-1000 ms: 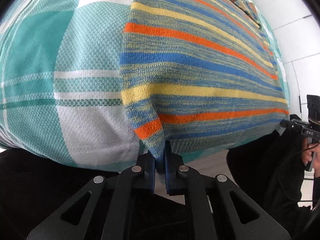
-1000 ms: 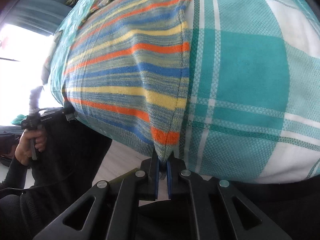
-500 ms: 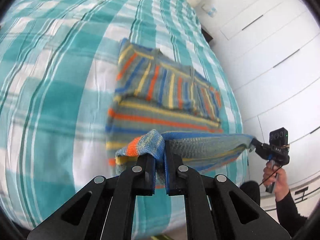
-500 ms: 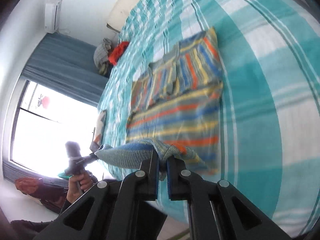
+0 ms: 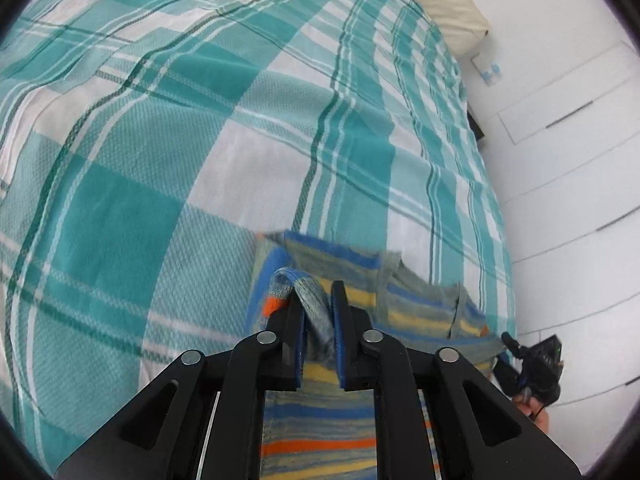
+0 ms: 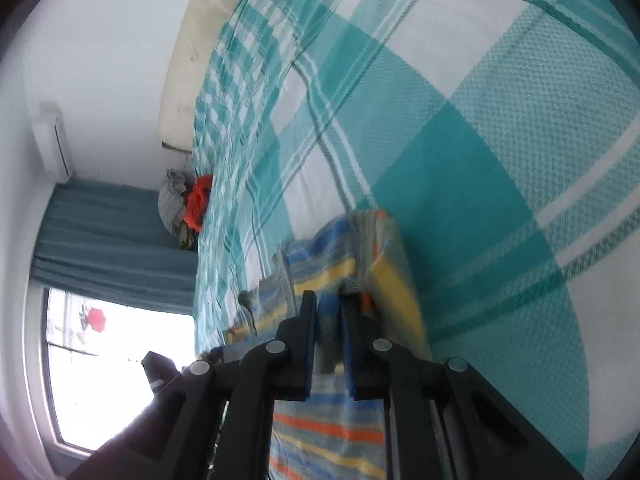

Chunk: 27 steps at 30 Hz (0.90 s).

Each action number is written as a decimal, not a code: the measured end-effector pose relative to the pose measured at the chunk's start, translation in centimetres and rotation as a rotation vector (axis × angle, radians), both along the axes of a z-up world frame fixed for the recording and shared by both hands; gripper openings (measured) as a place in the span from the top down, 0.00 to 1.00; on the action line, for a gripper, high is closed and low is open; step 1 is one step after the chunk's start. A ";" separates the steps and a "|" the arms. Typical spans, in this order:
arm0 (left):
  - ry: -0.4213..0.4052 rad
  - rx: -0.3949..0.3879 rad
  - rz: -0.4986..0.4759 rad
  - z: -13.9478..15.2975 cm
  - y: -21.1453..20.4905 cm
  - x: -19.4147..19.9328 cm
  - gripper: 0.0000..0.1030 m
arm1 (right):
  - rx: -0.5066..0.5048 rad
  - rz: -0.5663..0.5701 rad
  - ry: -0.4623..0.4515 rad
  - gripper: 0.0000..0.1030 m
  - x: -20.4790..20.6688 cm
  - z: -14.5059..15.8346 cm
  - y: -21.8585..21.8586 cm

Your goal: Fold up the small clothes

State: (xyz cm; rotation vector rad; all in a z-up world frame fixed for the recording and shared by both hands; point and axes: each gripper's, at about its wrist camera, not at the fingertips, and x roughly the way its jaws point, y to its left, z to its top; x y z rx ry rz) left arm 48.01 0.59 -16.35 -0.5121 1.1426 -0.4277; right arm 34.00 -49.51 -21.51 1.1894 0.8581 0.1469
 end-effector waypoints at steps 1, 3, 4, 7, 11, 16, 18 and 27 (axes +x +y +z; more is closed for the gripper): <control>-0.008 0.006 0.021 0.5 0.4 0.3 0.72 | 0.038 -0.057 -0.019 0.70 0.0 -0.2 -0.8; -0.070 0.032 0.021 2.3 0.8 -0.2 0.52 | 0.064 -0.135 -0.070 0.66 -0.7 0.6 -2.1; -0.111 0.050 -0.010 3.2 0.8 -0.8 0.45 | 0.044 -0.116 -0.093 0.66 -0.8 1.5 -2.4; -0.201 0.147 -0.167 4.8 -0.4 -3.8 0.40 | -0.178 0.103 -0.056 0.66 -0.3 4.7 -0.8; -0.206 0.205 -0.334 2.6 -3.7 -7.0 0.26 | -0.397 0.427 -0.010 0.66 1.1 5.8 5.0; -0.103 0.369 -0.265 -1.7 -3.9 -8.2 0.38 | -0.533 0.448 0.094 0.69 1.9 2.5 7.7; -0.159 0.336 -0.243 0.1 -3.0 -10.5 0.37 | -0.517 0.383 0.101 0.78 0.9 2.4 5.9; -0.414 0.276 -0.692 2.5 -18.7 -23.9 0.31 | -0.476 0.201 0.054 0.29 -3.2 6.2 -1.0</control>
